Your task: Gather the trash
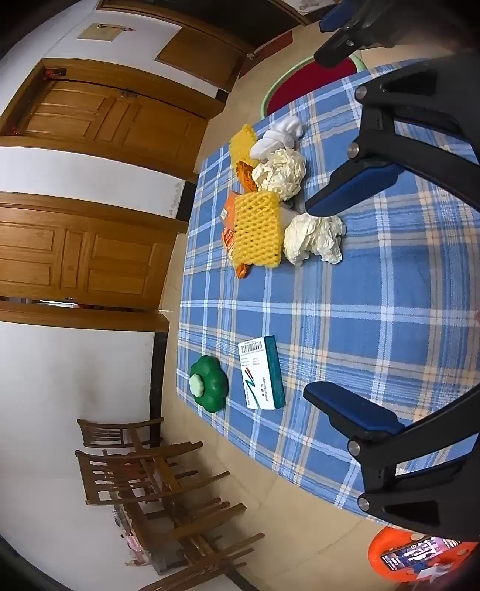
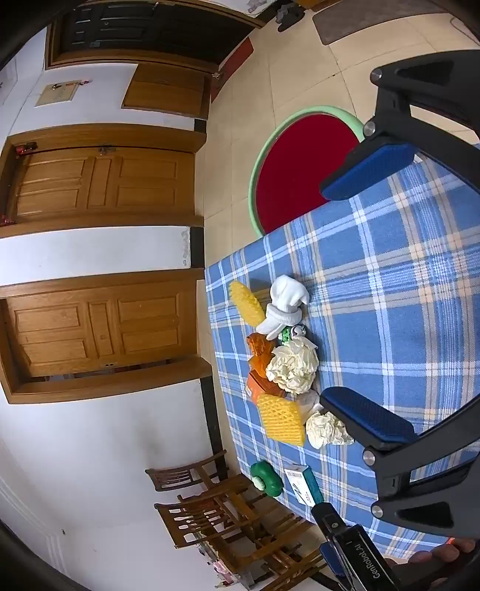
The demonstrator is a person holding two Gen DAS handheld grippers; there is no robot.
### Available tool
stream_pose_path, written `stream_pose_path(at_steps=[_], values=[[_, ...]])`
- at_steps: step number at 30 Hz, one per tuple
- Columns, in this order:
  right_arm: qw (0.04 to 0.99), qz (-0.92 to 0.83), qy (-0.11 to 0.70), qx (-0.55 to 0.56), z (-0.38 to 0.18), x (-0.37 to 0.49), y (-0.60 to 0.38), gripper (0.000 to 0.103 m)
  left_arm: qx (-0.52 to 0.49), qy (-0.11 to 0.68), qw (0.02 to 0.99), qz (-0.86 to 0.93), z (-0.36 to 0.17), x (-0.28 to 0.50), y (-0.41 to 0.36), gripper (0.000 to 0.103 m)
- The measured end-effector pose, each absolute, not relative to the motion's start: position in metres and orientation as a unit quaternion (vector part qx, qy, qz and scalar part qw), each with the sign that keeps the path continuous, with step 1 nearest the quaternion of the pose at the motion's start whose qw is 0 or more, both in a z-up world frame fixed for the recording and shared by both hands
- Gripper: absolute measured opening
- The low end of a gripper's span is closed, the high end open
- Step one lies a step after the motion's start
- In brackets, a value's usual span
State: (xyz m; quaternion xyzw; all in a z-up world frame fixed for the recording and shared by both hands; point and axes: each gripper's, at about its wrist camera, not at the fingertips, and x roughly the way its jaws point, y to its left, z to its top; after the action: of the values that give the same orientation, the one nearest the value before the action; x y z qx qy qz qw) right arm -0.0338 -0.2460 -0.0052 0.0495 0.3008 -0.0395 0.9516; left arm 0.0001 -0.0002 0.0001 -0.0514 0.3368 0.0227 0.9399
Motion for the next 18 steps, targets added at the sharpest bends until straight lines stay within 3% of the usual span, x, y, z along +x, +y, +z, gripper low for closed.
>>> stream_pose_path(at_steps=[18], values=[[0.951,-0.040,0.304,0.047,-0.0066,-0.0333,-0.2459,0.103,-0.057,0.346,0.936,0.025,-0.0034,0.0002,0.0015,0.091]])
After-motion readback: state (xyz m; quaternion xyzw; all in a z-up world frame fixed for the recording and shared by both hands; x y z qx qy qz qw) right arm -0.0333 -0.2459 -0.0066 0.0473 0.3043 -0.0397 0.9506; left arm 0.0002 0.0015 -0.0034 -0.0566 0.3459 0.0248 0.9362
